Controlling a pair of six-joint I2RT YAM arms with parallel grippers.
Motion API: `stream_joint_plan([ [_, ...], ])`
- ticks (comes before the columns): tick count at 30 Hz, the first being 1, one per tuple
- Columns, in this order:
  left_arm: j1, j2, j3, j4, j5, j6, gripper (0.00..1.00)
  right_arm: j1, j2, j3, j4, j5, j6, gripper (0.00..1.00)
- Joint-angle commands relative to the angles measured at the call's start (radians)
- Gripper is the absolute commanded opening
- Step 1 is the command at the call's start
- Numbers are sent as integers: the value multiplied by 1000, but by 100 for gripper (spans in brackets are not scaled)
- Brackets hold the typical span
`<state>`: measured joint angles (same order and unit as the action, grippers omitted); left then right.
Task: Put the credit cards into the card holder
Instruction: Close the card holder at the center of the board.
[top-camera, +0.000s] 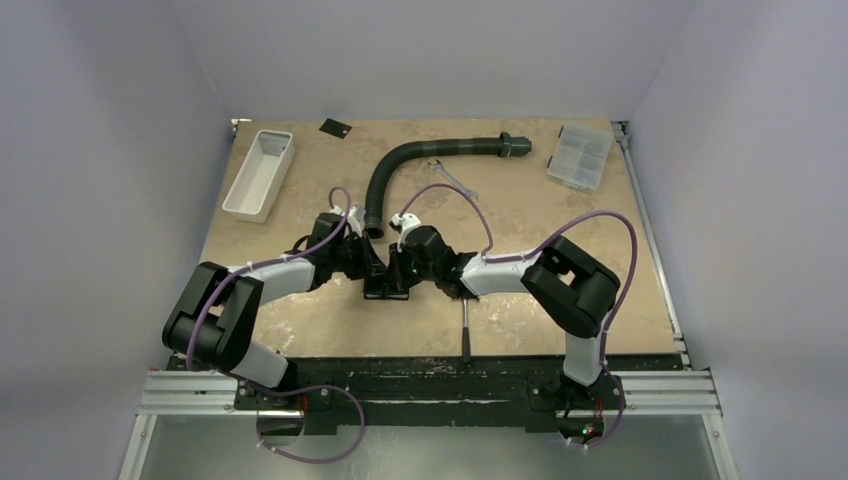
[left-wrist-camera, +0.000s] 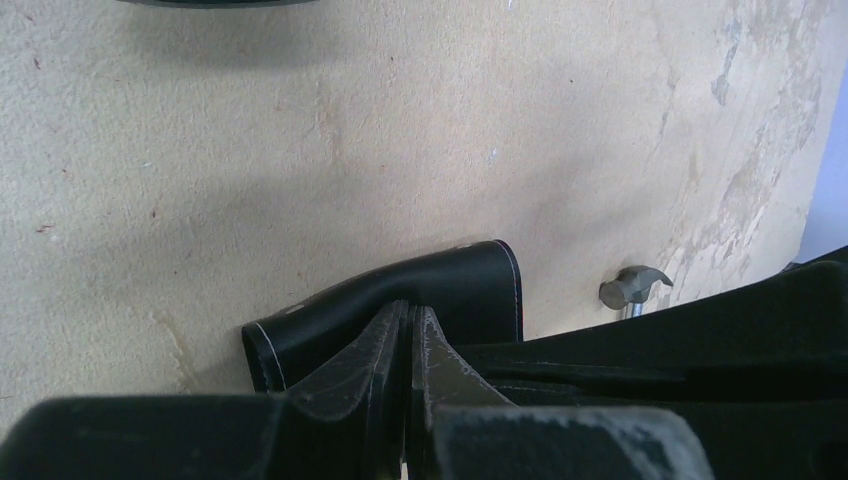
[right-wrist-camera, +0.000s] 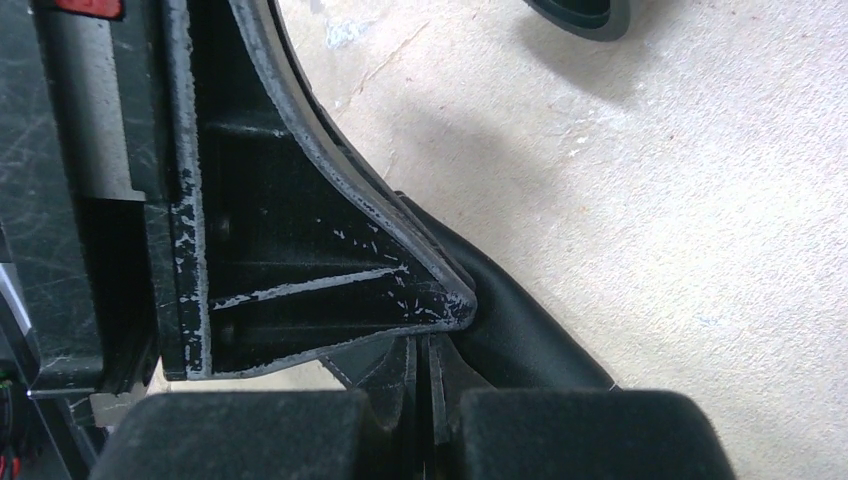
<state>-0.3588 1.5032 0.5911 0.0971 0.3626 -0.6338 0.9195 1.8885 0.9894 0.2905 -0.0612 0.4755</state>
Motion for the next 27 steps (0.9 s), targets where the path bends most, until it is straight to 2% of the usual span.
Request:
stream_joint_plan([
  [1,13,22,-48,-152,-81,69,0,-27,108,-114,-78,155,-25,0],
  [8,17,21,-56,-148,-61,67,0,-17,72,-227,0,161,-61,0],
  [18,17,-20,-40,-148,14,18,0,98,85,-255,-26,386,-104,0],
  [23,41,-53,18,-164,123,-21,1,159,116,-240,-30,452,-134,0],
  [27,105,-107,67,-163,220,-57,5,219,161,-215,-29,524,-164,0],
])
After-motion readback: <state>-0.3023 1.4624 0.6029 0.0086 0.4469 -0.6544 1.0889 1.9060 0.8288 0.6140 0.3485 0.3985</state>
